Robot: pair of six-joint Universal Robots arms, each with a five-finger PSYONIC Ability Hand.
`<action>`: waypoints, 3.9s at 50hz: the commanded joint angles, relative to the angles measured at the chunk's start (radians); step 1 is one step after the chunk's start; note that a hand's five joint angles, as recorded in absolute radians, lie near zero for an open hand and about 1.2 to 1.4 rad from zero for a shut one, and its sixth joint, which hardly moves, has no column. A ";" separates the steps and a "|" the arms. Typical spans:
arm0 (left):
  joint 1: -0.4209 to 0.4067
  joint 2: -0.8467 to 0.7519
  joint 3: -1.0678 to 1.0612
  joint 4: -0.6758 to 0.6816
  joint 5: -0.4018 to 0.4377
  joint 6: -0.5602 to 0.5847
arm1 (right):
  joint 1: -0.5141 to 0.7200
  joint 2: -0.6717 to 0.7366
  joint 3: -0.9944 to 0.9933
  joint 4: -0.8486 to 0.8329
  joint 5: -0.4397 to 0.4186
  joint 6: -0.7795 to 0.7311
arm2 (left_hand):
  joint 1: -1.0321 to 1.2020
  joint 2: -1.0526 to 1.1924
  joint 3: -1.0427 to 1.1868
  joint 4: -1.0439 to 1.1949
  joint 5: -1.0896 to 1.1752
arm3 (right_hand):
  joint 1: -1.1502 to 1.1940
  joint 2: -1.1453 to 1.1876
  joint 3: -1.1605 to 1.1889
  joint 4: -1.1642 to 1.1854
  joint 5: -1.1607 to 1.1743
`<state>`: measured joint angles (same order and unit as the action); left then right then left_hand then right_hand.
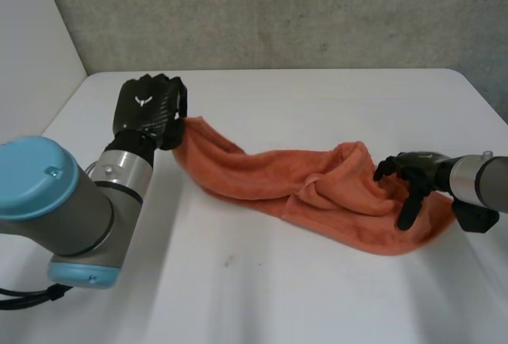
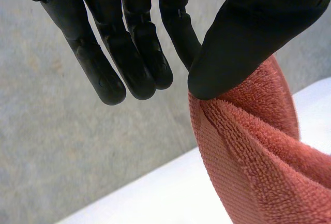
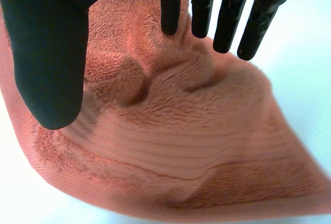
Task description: Fold the laundry
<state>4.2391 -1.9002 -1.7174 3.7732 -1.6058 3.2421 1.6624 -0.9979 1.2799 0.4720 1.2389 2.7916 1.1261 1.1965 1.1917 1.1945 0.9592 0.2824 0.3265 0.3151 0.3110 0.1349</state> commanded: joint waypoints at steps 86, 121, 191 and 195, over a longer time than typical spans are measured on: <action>0.124 -0.026 0.050 -0.199 0.218 0.013 | 0.307 -0.194 0.055 -0.056 0.145 -0.210 | 0.270 0.200 0.205 0.202 0.263 | 1.114 1.070 1.081 1.085 1.087; 0.147 0.047 0.079 0.074 0.095 -0.055 | 0.339 0.018 -0.073 -0.211 0.143 -0.192 | 0.270 0.200 0.205 0.202 0.263 | 0.852 0.808 0.819 0.823 0.825; 0.262 0.446 -0.073 -0.055 0.205 -0.113 | 0.175 -0.241 0.067 -0.464 0.142 0.134 | 0.270 0.200 0.205 0.202 0.263 | 1.114 1.070 1.081 1.085 1.087; 0.303 0.420 -0.080 -0.107 0.207 -0.111 | 0.172 -0.341 0.102 -0.457 0.125 0.120 | 0.270 0.200 0.205 0.202 0.263 | 1.114 1.070 1.081 1.085 1.087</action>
<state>4.4862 -1.4494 -1.7890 3.7192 -1.4007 3.1281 1.8400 -1.1244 1.3221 0.0496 1.3325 2.9205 1.1261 1.1989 1.1949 1.1953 0.9592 0.9669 1.1742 1.1775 1.1886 0.9701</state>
